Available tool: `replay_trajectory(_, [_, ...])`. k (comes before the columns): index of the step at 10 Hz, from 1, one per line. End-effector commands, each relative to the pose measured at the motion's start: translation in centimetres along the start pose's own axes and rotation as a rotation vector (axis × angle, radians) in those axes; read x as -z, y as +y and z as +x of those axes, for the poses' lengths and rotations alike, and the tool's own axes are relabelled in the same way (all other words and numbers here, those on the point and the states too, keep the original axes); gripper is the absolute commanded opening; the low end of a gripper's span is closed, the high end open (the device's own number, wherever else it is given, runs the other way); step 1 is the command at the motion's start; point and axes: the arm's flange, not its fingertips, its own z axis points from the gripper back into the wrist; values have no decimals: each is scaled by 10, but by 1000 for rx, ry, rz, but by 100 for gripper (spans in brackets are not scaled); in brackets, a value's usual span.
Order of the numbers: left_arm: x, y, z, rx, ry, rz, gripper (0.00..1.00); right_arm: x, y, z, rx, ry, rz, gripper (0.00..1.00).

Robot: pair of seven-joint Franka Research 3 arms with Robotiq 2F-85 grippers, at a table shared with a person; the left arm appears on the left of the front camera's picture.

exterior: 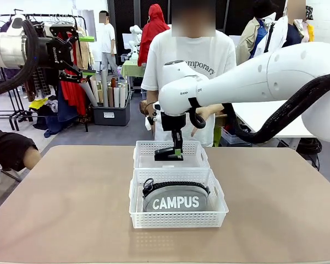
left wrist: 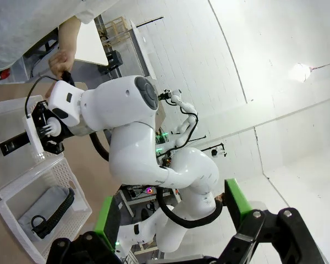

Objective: Distribute items into two baskets.
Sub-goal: Place the picked Stapler into the Organizing basket as instructed by the person.

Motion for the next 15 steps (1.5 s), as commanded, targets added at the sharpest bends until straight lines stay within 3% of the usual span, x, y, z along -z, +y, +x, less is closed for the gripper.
replay_trajectory(1, [0, -2, 0, -1, 0, -2, 100, 1, -7, 8, 5, 7, -18, 0])
replay_trajectory(10, [0, -2, 0, -1, 0, -2, 100, 24, -14, 13, 44, 42, -38, 2])
replay_trajectory(11, [0, -2, 0, -1, 0, -2, 100, 24, -14, 14, 45, 42, -41, 11])
replay_trajectory(12, [0, -2, 0, -1, 0, -2, 100, 24, -14, 13, 46, 44, -39, 26])
replay_trajectory(15, [0, -2, 0, -1, 0, -2, 100, 23, -14, 13, 48, 48, -38, 81])
